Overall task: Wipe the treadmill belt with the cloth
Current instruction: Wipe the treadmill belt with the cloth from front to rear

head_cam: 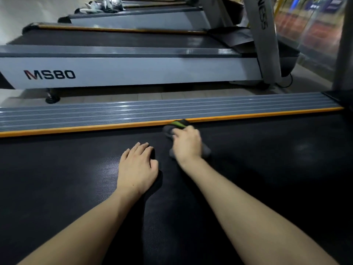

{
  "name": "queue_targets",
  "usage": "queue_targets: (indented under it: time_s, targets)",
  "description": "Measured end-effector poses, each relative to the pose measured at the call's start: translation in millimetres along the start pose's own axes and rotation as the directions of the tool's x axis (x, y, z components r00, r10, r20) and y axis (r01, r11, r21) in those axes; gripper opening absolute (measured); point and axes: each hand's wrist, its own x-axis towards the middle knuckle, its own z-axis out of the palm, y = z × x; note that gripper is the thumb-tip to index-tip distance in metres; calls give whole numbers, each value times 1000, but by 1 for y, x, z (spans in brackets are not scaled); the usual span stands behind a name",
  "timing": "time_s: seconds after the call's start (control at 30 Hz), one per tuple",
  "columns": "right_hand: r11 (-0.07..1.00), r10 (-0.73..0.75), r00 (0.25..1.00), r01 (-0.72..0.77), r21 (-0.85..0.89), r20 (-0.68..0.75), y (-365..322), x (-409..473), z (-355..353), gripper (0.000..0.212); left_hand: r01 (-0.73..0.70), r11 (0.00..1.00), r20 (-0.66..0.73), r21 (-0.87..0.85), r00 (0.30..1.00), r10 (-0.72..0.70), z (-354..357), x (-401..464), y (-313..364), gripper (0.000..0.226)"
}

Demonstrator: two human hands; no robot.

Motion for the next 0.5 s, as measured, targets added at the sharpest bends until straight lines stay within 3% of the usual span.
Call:
queue_targets:
  time_s: [0.07, 0.13, 0.2, 0.27, 0.37, 0.43, 0.5]
  targets:
    - [985, -154, 984, 146, 89, 92, -15, -9, 9, 13, -3, 1000, 2, 3, 1000, 3, -1, -1, -2, 60]
    - [964, -263, 952, 254, 74, 154, 14, 0, -4, 24, -1, 1000, 13, 1, 1000, 1, -1, -1, -1, 60]
    - [979, -198, 972, 202, -11, 129, 68, 19, -26, 22, 7, 1000, 14, 0, 1000, -7, -1, -2, -1, 59]
    - [995, -3, 999, 6, -95, 36, 126, 32, -53, 23, 7, 1000, 8, 6, 1000, -7, -1, -1, -1, 61]
    - [963, 214, 971, -228, -146, -106, 136, 33, -58, 21, 2, 1000, -7, 11, 1000, -2, 1, 0, 0, 64]
    - [973, 204, 972, -215, -88, -120, 90, 26, -33, 21, 7, 1000, -12, -1, 1000, -7, 1, 0, 0, 63]
    - [998, 61, 993, -58, 35, -99, 31, 15, -3, 18, 9, 1000, -19, -2, 1000, -9, 1, 0, 0, 61]
